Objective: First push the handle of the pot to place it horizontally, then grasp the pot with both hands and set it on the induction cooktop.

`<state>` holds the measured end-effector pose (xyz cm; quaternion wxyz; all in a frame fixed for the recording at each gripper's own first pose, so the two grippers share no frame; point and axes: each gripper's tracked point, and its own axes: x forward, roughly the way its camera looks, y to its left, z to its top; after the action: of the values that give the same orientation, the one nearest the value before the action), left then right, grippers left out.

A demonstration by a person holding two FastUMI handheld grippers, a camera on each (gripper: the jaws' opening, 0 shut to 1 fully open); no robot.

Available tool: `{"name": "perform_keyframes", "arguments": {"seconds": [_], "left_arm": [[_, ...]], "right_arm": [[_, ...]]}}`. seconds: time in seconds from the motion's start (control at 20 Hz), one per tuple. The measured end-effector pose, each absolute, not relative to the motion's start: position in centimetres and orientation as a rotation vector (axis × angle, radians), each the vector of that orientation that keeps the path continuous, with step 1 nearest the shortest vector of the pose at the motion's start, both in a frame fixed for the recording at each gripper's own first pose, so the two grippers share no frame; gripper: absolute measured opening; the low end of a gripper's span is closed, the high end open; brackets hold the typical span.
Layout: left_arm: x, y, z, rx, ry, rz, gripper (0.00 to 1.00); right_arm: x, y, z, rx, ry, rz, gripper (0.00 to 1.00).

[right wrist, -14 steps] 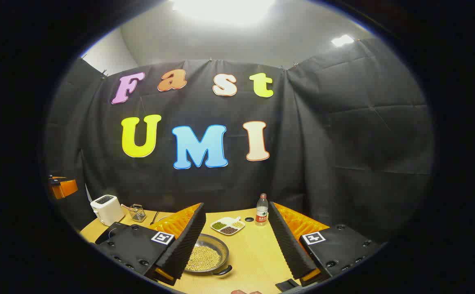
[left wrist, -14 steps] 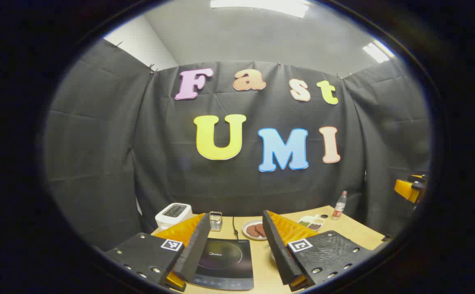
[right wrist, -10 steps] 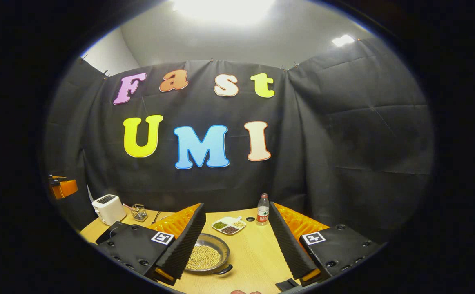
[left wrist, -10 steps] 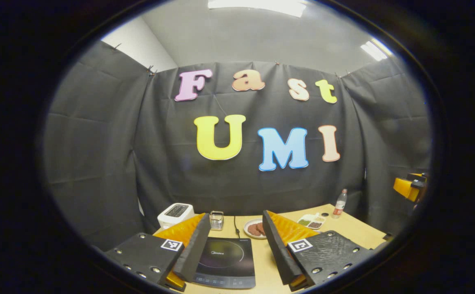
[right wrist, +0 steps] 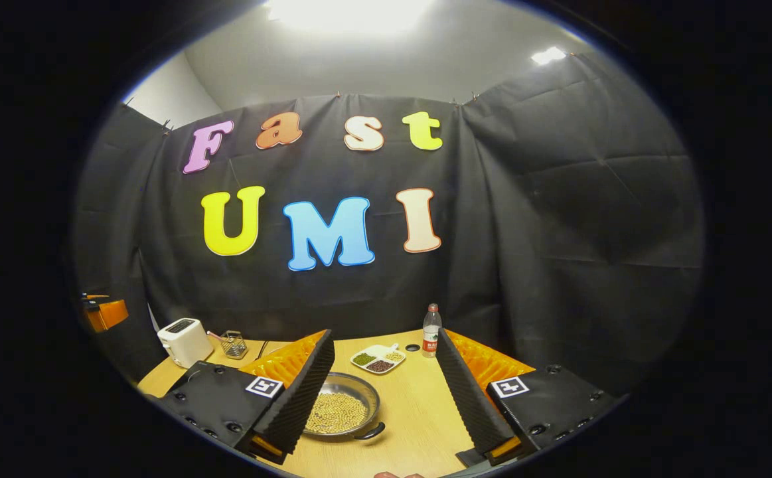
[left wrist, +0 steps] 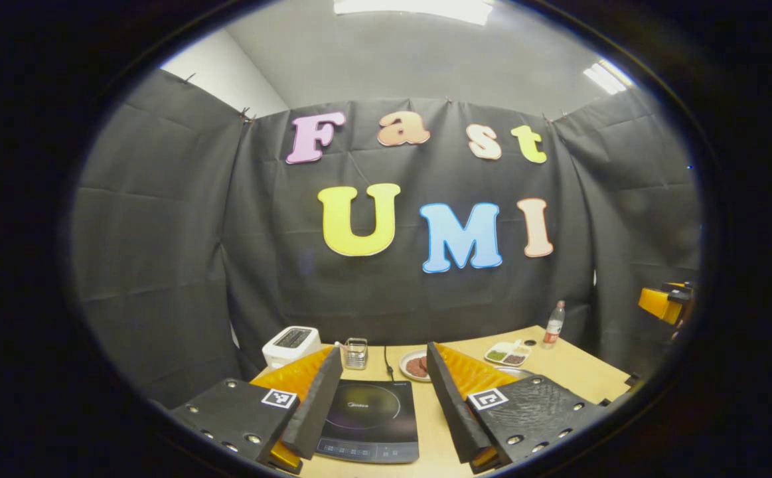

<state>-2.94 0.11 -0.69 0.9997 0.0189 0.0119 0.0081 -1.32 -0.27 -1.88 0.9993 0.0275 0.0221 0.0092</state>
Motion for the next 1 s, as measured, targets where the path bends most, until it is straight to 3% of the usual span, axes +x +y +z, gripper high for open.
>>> {"name": "perform_keyframes", "arguments": {"seconds": [0.4,0.7,0.75,0.8,1.0], "left_arm": [[-2.3,0.4,-2.1,0.026,0.049,0.022,0.78],[-1.3,1.0,-3.7,-0.007,0.079,0.010,0.78],[-1.2,1.3,-3.7,-0.006,0.081,0.010,0.75],[-1.1,1.5,-3.8,-0.009,0.080,0.008,0.75],[-1.2,3.1,-4.8,-0.034,0.086,0.009,0.75]], "right_arm": [[-0.1,0.2,-3.5,0.010,0.105,0.032,0.98],[1.4,3.1,-4.3,-0.023,0.184,0.107,0.97],[1.7,3.8,-4.3,-0.026,0.197,0.119,0.85],[1.8,4.3,-4.6,-0.031,0.212,0.129,0.80],[2.7,7.8,-6.3,-0.068,0.292,0.210,0.35]]}}
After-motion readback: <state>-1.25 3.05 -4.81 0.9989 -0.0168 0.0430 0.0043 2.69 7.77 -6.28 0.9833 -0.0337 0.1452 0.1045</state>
